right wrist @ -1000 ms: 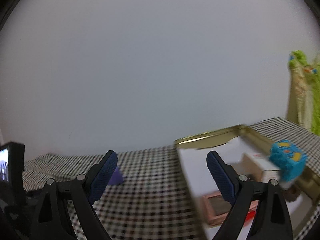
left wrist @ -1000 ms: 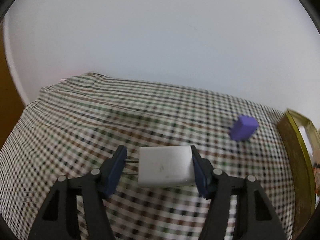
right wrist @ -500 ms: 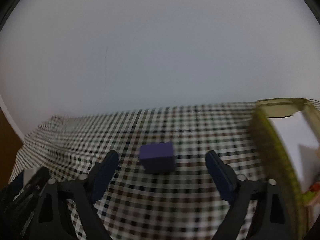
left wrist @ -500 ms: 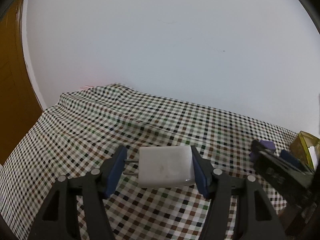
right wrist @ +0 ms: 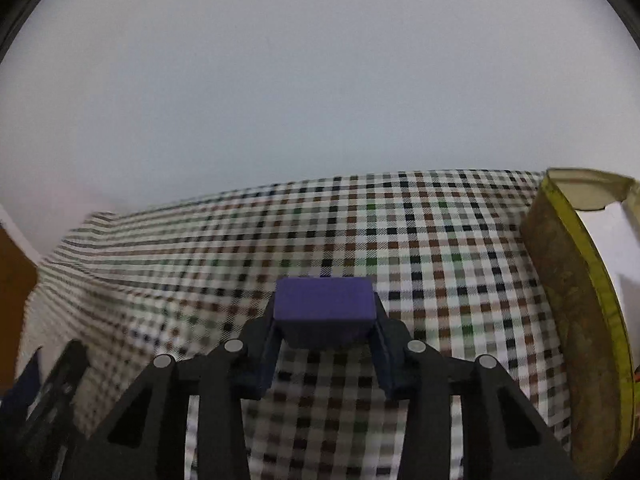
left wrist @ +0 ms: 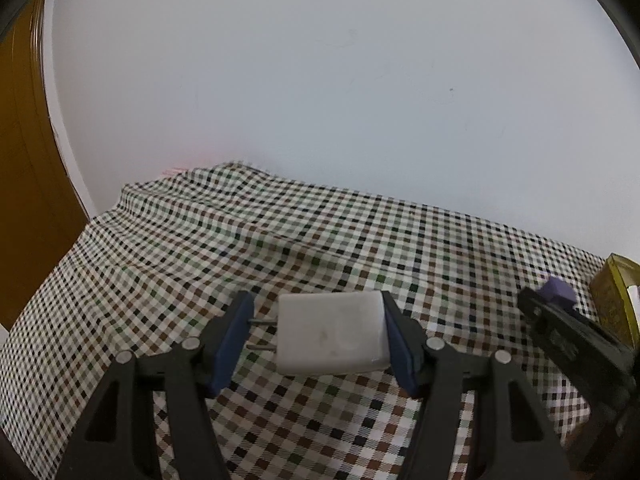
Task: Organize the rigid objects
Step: 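Grasp the purple cube with the right gripper while the left holds the white cube, then carry the white cube and purple cube over the gold tray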
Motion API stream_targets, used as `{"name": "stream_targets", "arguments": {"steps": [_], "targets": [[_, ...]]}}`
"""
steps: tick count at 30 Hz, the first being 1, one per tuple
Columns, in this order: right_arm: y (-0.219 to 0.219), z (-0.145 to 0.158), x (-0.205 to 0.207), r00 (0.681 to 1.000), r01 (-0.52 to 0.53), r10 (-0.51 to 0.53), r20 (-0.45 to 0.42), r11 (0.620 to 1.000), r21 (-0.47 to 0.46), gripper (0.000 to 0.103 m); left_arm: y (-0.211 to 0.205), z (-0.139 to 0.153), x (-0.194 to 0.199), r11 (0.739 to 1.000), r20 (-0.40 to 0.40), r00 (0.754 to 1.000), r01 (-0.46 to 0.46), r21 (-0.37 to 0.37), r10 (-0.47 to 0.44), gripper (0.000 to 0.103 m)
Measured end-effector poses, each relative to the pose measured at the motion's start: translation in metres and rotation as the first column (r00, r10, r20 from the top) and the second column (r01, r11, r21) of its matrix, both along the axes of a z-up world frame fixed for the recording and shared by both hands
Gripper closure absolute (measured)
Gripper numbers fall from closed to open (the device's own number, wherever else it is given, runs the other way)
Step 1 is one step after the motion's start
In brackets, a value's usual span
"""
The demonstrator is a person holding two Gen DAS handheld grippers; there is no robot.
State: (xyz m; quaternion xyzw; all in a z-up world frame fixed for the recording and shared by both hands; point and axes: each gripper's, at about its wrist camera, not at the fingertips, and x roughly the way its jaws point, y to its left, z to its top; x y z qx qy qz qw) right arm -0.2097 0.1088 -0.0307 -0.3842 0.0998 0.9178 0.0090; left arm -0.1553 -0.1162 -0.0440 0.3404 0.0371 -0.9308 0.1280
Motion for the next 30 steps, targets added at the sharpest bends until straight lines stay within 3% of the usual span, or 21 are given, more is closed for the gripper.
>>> {"name": "stream_targets", "arguments": {"steps": [12, 30], "targets": [[0.010, 0.035, 0.092, 0.959, 0.017, 0.022, -0.283, 0.991, 0.135, 0.060, 0.032, 0.006, 0.017, 0.998, -0.064, 0.997, 0.038, -0.049, -0.041, 0.040], [-0.002, 0.036, 0.113, 0.943, 0.022, 0.035, -0.330, 0.985, 0.169, 0.060, 0.074, 0.014, 0.052, 0.992, -0.106, 0.990, 0.089, -0.093, -0.098, 0.040]]}}
